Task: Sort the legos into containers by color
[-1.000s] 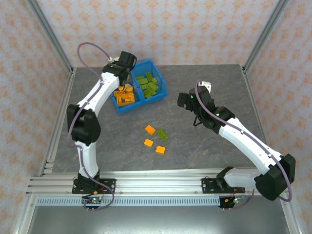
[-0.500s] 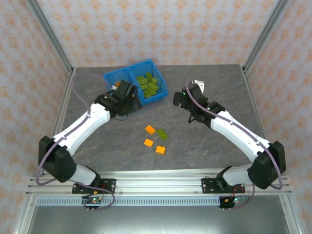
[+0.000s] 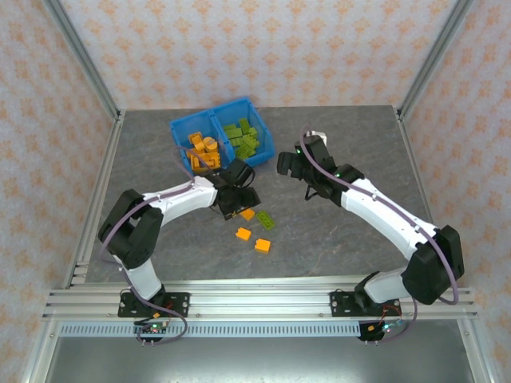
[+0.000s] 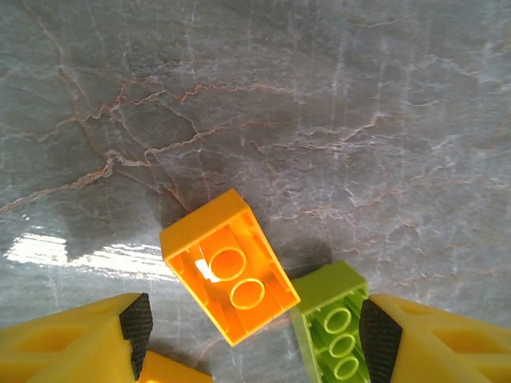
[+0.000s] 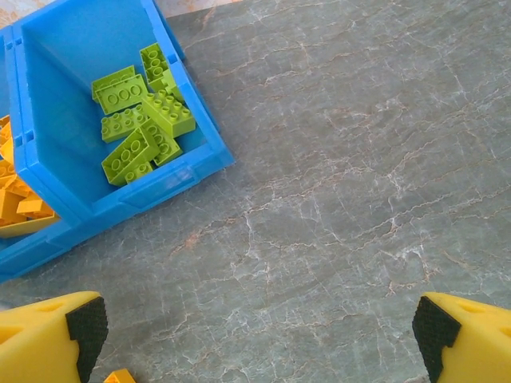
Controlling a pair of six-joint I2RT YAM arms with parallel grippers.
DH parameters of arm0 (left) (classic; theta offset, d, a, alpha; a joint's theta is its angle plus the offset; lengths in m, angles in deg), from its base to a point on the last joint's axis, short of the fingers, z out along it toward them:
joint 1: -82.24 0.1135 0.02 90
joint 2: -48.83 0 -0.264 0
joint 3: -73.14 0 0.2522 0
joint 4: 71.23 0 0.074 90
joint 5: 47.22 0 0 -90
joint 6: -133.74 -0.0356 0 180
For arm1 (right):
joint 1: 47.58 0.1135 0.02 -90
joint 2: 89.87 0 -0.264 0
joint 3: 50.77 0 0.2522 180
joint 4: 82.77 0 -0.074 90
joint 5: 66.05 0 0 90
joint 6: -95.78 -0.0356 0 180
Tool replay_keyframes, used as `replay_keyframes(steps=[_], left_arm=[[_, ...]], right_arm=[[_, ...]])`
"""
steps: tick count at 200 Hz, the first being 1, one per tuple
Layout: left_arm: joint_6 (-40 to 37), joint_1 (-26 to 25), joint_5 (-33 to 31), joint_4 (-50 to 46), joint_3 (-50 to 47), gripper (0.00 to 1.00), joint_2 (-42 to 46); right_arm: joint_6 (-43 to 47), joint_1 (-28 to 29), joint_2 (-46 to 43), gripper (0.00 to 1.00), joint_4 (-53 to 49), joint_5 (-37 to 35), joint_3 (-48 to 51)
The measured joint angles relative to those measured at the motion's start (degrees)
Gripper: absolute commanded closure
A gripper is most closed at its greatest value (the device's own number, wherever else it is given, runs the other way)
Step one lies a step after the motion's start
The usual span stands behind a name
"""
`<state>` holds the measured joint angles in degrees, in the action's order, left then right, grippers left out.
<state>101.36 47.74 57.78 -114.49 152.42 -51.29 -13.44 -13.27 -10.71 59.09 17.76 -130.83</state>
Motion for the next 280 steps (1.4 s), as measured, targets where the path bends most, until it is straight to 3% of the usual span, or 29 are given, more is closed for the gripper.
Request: replay_keyframes(steps=[35,95,136,200,228,280], left_arm=[[0.0,0.0,-0.1,0.1,0.2,0.32,-2.9],[0.4,0.0,-1.0,-0.3,0.3,0.48,-5.0],[0.0,0.0,-2.2,-1.0,0.3,0.66,-4.9],[-3.7,0.7,-7.2,-7.1,5.5,0.70,-1.7],[-7.2,4.6,-10.0,-9.9,11.3,0.70,1.1],[-17.4,16.8,-17.7,-13.9,27.5,0.71,0.0]], right_arm=[[0.4,0.0,-1.2,0.01,-0.5,0.0,0.5],[1.4,0.0,-3.7,0.01,0.3,0.9,3.0],[3.5,0.0,-9.1,0.03,2.7,7.7,9.3],[3.8,0.0,-12.4,0.03,4.7,17.7,14.4],[3.6,0.0,-13.6,0.03,5.4,18.3,14.4],[3.2,0.0,-13.7,0.03,5.5,18.2,14.4]])
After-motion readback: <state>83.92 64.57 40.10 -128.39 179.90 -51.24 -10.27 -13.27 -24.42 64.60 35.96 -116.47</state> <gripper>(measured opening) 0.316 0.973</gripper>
